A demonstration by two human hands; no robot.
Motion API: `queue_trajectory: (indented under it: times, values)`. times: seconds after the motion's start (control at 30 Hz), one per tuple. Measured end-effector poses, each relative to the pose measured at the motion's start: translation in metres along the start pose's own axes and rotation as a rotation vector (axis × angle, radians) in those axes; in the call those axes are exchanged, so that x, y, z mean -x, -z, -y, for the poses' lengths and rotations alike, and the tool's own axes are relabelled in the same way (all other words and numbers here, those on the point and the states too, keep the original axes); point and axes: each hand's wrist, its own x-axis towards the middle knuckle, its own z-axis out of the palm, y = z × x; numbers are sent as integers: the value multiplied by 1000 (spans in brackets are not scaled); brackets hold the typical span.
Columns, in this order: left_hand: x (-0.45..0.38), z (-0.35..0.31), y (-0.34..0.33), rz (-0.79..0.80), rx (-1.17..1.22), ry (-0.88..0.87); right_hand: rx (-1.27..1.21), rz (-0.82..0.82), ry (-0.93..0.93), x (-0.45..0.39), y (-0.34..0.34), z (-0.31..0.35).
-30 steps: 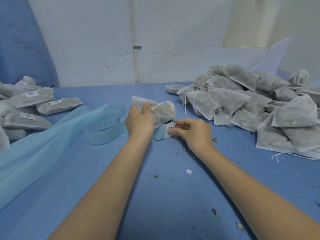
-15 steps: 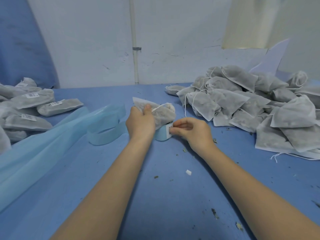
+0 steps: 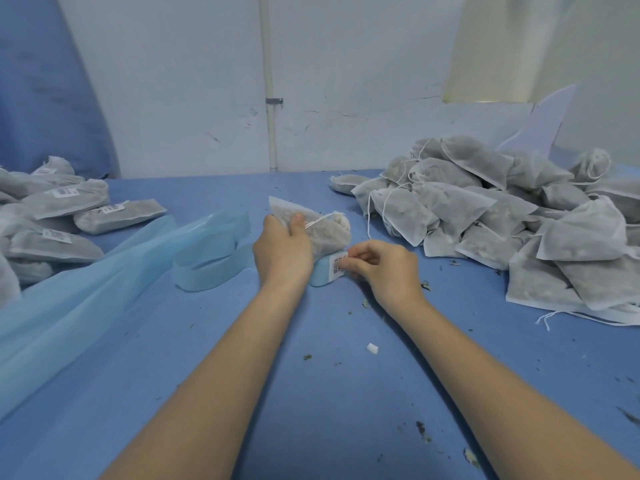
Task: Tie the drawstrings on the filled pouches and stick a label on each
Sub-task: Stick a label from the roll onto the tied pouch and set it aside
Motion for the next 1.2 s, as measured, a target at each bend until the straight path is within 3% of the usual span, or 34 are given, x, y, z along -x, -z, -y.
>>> queue_trajectory:
  times: [0.37, 0.63, 0.8, 1.0, 1.2]
  values:
    - [0, 1, 1, 6, 2, -4, 161, 47, 163, 17, 3, 4]
    - [-5, 3, 4, -8, 52, -15, 222, 436, 53, 23, 25, 25]
    - [-2, -2, 9, 24, 202, -173, 21, 226, 155, 20, 38, 43]
    - [13, -10, 7, 327, 306, -281, -52, 108, 255, 17, 42, 54]
    - [20, -14, 5, 479, 366, -285, -40, 52, 249, 9, 45, 46]
